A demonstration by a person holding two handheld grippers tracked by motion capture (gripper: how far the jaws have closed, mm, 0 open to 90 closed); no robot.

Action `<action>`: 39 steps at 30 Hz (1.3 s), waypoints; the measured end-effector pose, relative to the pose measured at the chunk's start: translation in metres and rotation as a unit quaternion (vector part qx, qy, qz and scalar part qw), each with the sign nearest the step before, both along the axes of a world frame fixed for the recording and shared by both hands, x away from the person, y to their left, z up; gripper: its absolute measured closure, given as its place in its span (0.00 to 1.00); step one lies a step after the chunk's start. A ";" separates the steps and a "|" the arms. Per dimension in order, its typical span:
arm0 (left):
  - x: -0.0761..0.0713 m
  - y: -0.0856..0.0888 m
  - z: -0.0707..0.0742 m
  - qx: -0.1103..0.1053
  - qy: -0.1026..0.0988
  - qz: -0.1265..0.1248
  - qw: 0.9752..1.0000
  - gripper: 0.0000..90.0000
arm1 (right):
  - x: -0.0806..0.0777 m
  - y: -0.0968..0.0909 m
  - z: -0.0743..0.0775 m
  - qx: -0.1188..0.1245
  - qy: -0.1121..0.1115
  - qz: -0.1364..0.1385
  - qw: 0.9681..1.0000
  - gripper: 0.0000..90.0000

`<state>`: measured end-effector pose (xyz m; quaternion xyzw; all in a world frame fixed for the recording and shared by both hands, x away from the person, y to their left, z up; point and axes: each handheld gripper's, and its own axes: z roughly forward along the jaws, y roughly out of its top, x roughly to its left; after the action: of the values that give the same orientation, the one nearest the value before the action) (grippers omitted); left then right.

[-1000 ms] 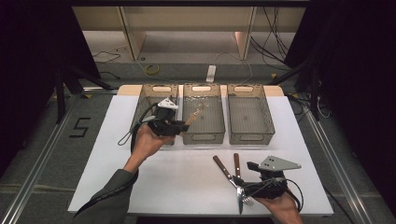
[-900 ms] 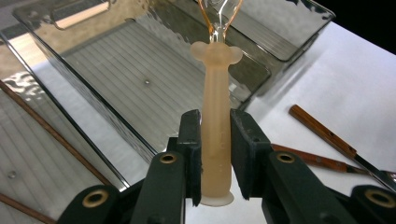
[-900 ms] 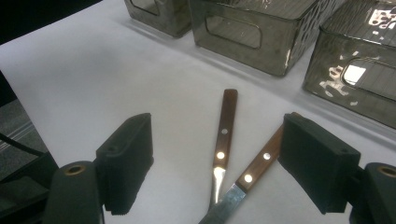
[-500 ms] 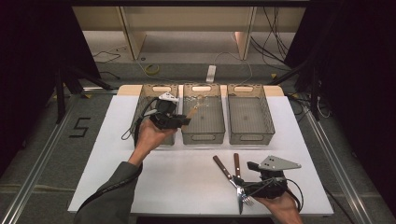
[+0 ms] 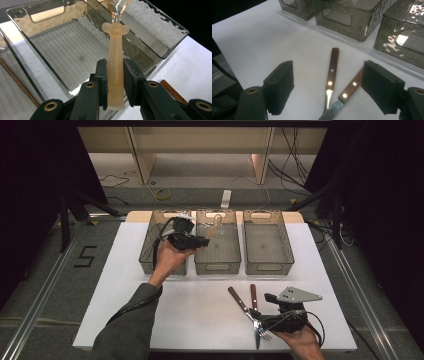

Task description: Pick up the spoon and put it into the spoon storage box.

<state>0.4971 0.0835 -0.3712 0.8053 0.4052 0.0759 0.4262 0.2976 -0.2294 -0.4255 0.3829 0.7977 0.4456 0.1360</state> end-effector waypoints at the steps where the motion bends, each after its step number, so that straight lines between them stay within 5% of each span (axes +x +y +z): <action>1: 0.001 -0.001 -0.001 0.003 0.002 0.000 1.000 0.83 | 0.000 0.000 0.000 0.000 0.000 0.000 1.000 0.29; 23: 0.016 -0.013 -0.019 0.008 0.030 0.022 0.999 0.82 | 0.000 0.000 0.000 -0.002 -0.002 0.002 1.000 0.30; 28: 0.020 -0.014 -0.029 0.016 0.050 0.029 0.998 0.81 | 0.000 0.000 0.000 -0.002 -0.002 0.002 1.000 0.30; 32: 0.022 -0.015 -0.029 0.011 0.061 0.040 0.997 0.48 | 0.000 0.000 0.000 -0.001 -0.001 0.002 1.000 0.30; 39: 0.015 -0.011 -0.014 -0.009 0.047 0.036 0.998 0.33 | 0.000 0.000 0.000 -0.001 -0.001 0.001 1.000 0.30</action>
<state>0.5123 0.0723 -0.3855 0.7890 0.4543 0.0493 0.4107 0.2974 -0.2297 -0.4251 0.3814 0.7986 0.4451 0.1367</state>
